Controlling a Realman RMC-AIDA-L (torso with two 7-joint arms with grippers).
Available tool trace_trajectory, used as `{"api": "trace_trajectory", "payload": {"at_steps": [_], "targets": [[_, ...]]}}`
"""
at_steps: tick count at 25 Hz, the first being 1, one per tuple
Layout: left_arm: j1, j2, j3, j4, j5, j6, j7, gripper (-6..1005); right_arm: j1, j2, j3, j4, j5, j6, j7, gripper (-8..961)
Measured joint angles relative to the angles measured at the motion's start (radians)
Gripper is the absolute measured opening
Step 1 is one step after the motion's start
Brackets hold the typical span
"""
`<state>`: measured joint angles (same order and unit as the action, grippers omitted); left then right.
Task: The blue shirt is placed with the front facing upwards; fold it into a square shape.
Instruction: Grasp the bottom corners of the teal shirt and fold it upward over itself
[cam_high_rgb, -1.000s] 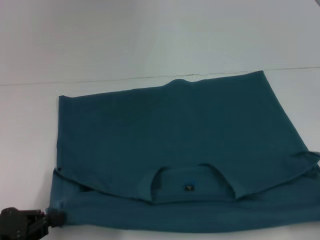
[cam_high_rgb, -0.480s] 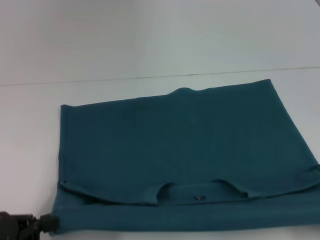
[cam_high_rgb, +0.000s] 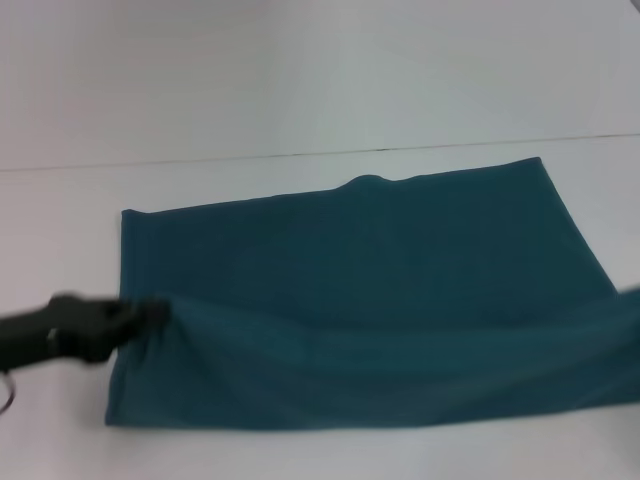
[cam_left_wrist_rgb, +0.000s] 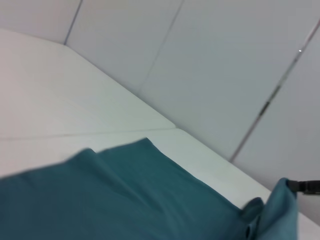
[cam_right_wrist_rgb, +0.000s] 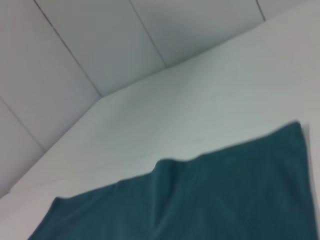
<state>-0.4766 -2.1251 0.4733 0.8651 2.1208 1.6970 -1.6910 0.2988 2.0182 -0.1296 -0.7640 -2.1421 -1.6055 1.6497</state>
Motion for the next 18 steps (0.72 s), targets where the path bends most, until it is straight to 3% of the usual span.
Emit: {"api": "trace_trajectory", "payload": {"at_steps": [6,11,18], "targets": [[-0.121,0.021,0.038,-0.114,0.005,-0.234,-0.008,1,0.121,-0.003,-0.060,0.061,-0.001,0.193,-0.011,33],[-0.185,0.021,0.045,-0.179,0.004,-0.438,-0.008,1,0.208,-0.005,-0.155,0.134,-0.001,0.410,-0.046,32],[-0.244,0.019,0.048,-0.239,-0.003,-0.662,-0.008,0,0.344,0.004,-0.203,0.214,0.005,0.674,-0.138,32]]}}
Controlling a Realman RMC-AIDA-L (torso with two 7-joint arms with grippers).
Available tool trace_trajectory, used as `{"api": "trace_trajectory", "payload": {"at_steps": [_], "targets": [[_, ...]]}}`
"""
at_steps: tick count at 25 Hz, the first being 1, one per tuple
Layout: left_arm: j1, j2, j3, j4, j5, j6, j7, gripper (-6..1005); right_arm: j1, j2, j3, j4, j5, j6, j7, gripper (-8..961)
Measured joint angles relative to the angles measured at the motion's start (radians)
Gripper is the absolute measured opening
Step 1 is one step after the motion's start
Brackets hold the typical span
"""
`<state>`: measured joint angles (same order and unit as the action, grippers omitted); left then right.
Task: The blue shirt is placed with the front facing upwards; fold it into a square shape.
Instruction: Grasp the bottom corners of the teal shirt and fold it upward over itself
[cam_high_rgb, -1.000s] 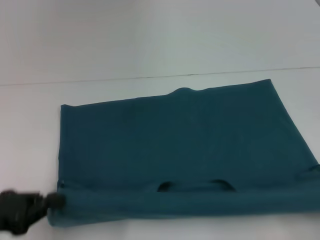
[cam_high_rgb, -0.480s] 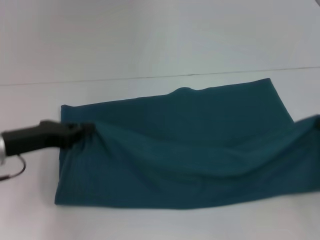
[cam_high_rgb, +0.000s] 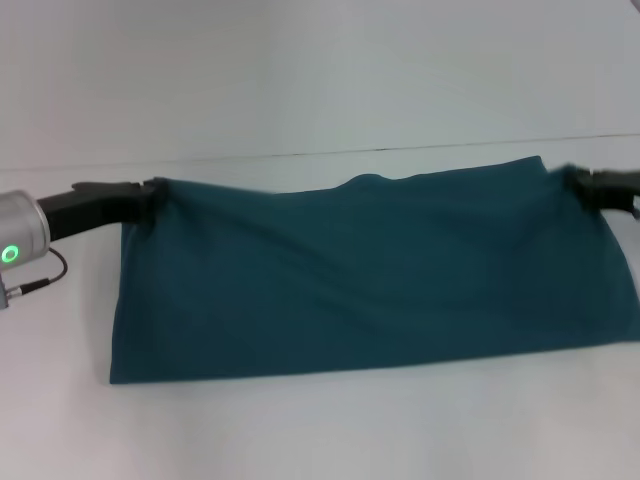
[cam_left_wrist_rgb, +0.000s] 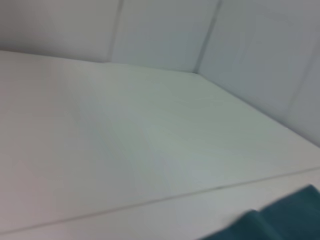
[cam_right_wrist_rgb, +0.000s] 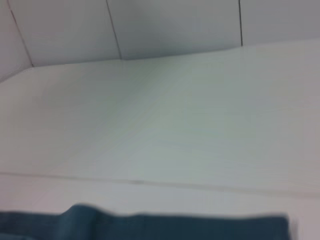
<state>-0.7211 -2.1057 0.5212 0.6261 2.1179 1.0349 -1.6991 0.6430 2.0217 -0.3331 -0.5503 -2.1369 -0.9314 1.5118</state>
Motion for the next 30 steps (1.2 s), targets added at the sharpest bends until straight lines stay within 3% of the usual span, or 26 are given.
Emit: {"api": "trace_trajectory", "payload": {"at_steps": [11,21,27,30], "targets": [[-0.073,-0.004,0.003,-0.059,-0.002,-0.230,0.007,1,0.139,-0.018,-0.029,0.073,0.008,0.219,-0.055,33],[-0.094,-0.012,0.003,-0.100,-0.006,-0.298,0.013,9,0.171,-0.025,-0.043,0.127,0.036,0.289,-0.084,32],[-0.091,-0.046,0.002,-0.104,-0.006,-0.398,0.013,16,0.179,-0.016,-0.082,0.147,0.033,0.362,-0.086,47],[-0.092,-0.048,-0.002,-0.109,-0.006,-0.415,0.009,20,0.171,-0.009,-0.092,0.140,0.037,0.385,-0.087,57]]}}
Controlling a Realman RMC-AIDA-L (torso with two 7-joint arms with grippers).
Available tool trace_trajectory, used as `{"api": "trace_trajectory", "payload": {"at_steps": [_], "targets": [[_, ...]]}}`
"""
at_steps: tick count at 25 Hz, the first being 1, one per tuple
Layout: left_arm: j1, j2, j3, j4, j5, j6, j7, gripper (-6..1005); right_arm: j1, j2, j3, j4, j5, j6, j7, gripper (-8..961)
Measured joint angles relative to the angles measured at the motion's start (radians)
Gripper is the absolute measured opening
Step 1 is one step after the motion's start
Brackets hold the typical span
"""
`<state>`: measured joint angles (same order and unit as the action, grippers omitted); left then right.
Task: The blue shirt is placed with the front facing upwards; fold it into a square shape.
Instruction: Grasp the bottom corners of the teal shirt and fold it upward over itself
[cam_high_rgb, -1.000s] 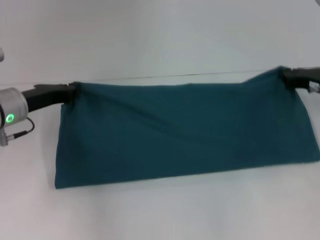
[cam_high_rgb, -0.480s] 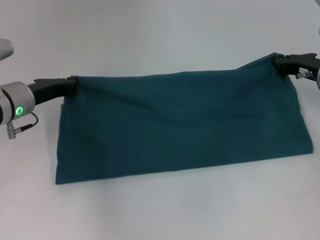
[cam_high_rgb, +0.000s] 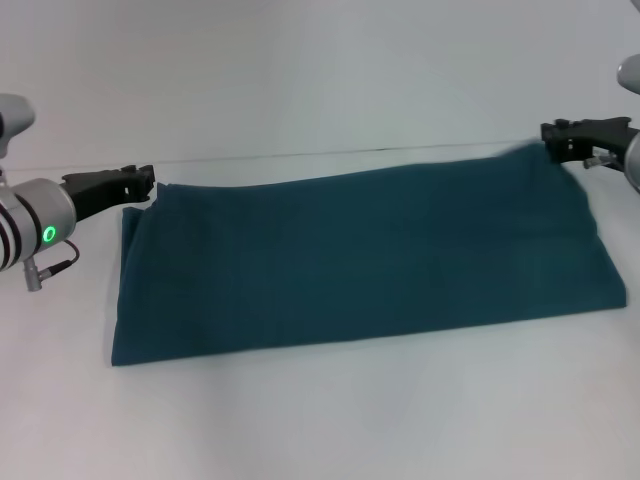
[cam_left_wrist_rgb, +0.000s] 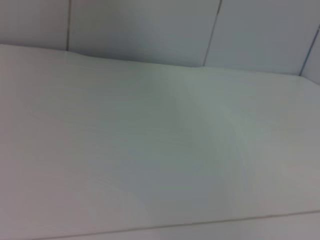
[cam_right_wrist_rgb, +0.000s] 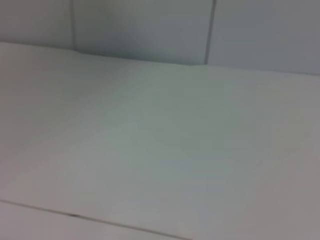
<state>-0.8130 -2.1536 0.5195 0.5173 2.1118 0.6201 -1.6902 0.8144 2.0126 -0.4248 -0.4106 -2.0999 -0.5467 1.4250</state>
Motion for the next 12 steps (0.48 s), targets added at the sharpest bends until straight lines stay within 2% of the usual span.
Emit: {"api": "trace_trajectory", "payload": {"at_steps": [1,3,9,12], "targets": [[0.000,0.000,-0.002,-0.002,-0.006,-0.008,-0.003,21,-0.003,0.004,0.002,-0.010,0.004,0.018,0.000,60],[0.007,0.000,-0.004,-0.002,-0.047,-0.037,-0.003,127,-0.013,0.011,0.004,-0.031,0.026,0.052,0.000,66],[0.019,0.006,0.001,0.004,-0.105,-0.066,0.002,410,-0.036,0.009,0.001,-0.061,0.078,0.045,-0.002,313],[0.024,0.006,-0.001,0.008,-0.105,-0.059,-0.001,483,-0.050,0.005,0.001,-0.065,0.103,0.026,-0.002,456]]}}
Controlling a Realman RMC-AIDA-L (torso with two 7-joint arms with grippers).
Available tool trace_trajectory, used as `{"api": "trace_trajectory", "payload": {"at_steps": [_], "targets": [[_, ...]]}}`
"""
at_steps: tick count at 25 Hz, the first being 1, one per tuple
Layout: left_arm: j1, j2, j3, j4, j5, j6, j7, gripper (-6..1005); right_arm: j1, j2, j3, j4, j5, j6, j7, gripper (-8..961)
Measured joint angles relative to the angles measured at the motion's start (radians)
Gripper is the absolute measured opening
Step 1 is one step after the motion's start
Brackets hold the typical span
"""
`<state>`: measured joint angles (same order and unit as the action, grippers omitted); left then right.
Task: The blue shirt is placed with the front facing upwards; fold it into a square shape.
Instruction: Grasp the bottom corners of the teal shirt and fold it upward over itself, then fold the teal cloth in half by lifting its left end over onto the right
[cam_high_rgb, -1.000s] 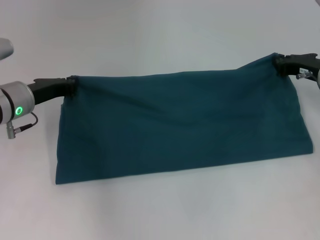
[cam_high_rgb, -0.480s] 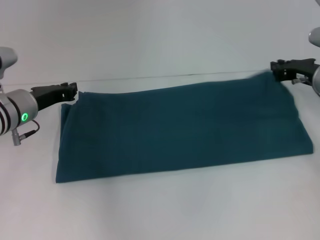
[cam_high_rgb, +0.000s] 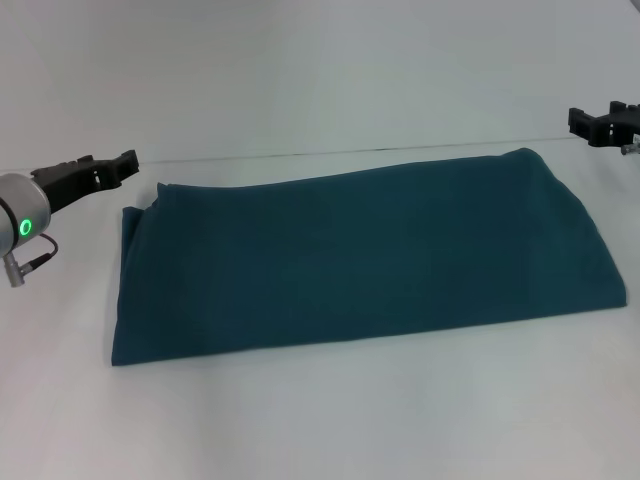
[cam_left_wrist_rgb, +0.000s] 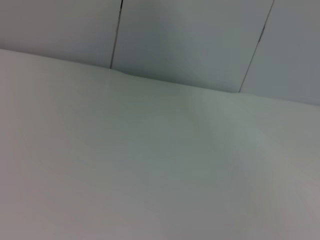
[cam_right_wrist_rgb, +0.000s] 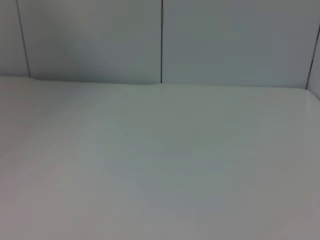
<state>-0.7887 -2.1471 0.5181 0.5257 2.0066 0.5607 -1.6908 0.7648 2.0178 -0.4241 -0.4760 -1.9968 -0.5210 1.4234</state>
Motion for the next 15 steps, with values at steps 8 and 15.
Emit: {"api": "trace_trajectory", "payload": {"at_steps": [8,15], "targets": [[0.056,0.005,0.001,0.042,-0.027,0.183,-0.007,677,-0.098,0.001,-0.001,-0.067,0.063,-0.212,0.042,696],[0.153,0.003,0.001,0.124,-0.027,0.384,-0.057,723,-0.219,0.003,0.000,-0.153,0.075,-0.464,0.157,797]]}}
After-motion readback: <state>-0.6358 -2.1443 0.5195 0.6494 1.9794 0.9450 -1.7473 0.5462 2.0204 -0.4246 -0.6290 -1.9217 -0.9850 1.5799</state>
